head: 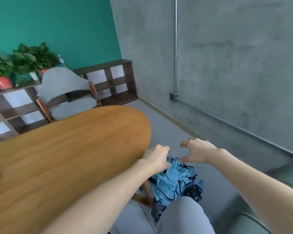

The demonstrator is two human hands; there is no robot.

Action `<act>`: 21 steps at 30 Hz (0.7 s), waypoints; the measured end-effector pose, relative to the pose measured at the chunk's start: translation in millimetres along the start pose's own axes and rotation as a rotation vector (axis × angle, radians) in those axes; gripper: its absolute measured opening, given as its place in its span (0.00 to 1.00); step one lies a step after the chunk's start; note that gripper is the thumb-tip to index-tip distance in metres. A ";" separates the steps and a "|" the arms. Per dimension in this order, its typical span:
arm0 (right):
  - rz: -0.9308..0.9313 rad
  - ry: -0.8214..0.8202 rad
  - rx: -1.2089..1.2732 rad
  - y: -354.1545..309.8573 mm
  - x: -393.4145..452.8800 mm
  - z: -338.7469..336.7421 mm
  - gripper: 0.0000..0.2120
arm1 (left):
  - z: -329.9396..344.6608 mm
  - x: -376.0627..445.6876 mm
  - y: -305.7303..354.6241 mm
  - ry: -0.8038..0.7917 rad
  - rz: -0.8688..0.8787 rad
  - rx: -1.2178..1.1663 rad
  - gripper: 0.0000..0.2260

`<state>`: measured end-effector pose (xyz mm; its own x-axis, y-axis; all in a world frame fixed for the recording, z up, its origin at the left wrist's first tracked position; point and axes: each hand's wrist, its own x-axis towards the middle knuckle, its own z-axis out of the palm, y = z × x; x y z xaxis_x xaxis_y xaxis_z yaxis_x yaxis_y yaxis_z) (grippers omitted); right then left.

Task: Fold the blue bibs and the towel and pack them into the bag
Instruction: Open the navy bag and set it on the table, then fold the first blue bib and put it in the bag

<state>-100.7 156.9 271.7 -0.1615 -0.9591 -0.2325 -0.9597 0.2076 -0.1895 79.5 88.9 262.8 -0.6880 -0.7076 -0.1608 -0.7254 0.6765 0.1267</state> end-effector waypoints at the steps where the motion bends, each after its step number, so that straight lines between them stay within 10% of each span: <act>1: 0.018 -0.021 0.018 14.5 4.6 14.1 0.34 | 17.1 11.4 4.2 -0.028 -0.003 -0.012 0.18; 21: 0.171 -0.285 0.349 120.8 194.0 309.1 0.27 | 318.5 180.1 -53.4 -0.198 -0.356 -0.261 0.30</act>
<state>-176.9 55.5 -91.1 -0.1947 -0.8247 -0.5310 -0.7826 0.4570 -0.4228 0.4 -9.8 -84.7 -0.3974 -0.8166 -0.4186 -0.9133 0.3076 0.2669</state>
